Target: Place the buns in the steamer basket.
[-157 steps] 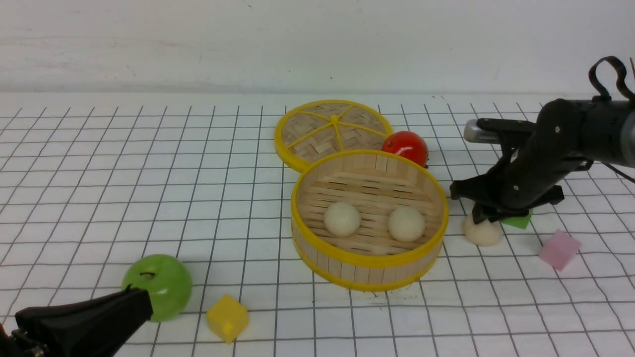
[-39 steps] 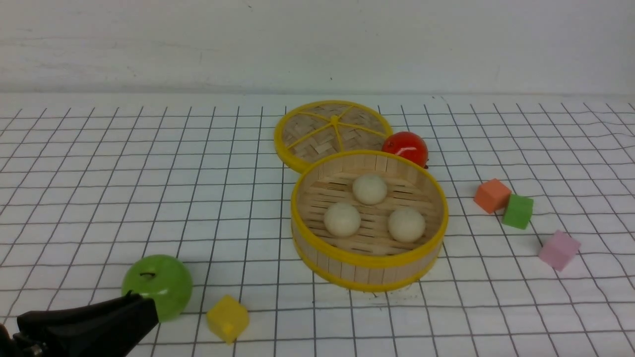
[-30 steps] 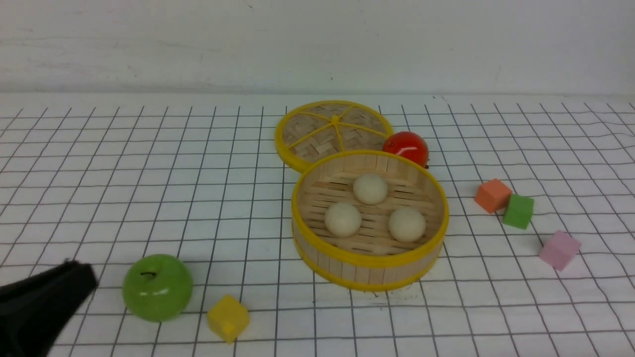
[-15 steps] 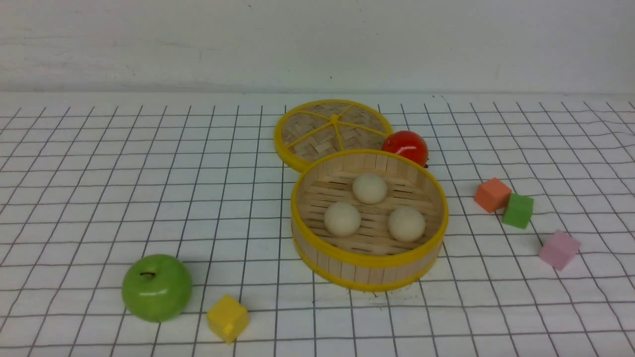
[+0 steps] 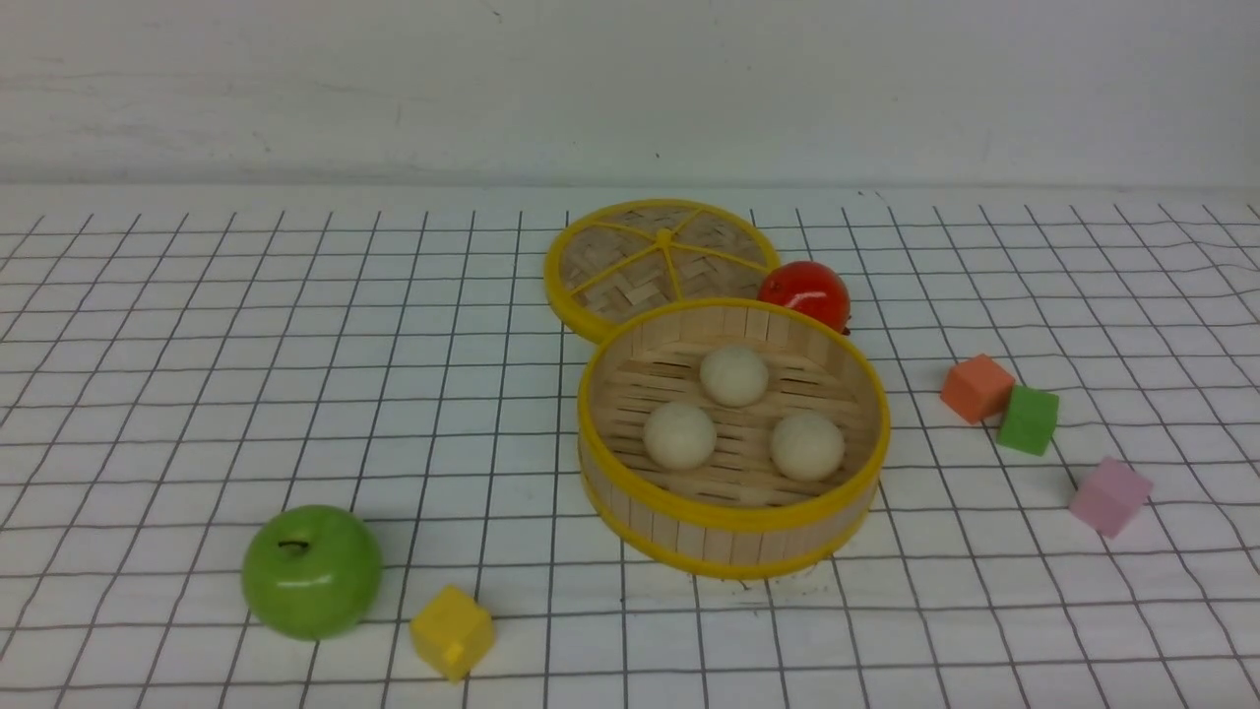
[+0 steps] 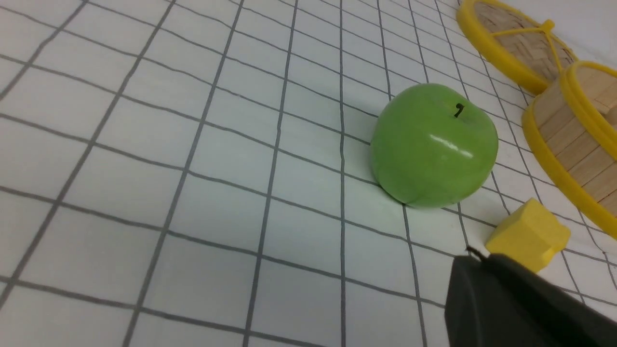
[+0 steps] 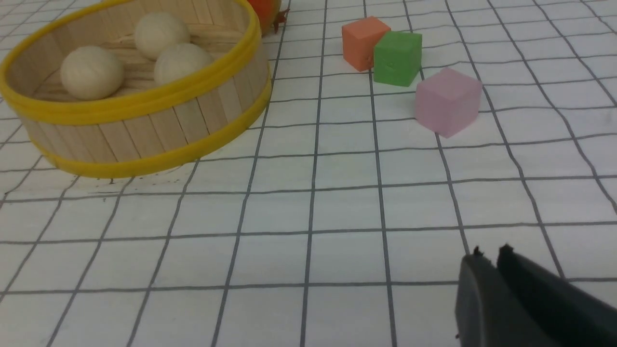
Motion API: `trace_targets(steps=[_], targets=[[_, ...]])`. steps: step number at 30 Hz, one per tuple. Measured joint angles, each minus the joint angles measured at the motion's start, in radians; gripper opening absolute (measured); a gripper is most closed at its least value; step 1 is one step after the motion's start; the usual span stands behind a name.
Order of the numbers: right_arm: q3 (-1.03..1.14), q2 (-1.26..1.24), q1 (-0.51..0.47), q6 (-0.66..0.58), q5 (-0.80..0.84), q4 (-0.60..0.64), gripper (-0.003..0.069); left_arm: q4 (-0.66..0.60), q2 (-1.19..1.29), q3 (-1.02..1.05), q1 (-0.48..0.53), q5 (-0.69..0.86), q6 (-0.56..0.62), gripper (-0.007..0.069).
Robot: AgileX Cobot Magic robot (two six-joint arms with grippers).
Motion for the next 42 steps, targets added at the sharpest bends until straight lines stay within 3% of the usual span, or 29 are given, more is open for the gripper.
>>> trace_targets(steps=[42], targets=[[0.000,0.000,0.000,0.000,0.000,0.002,0.0104,0.000,0.000,0.000,0.000,0.000,0.000,-0.0002]])
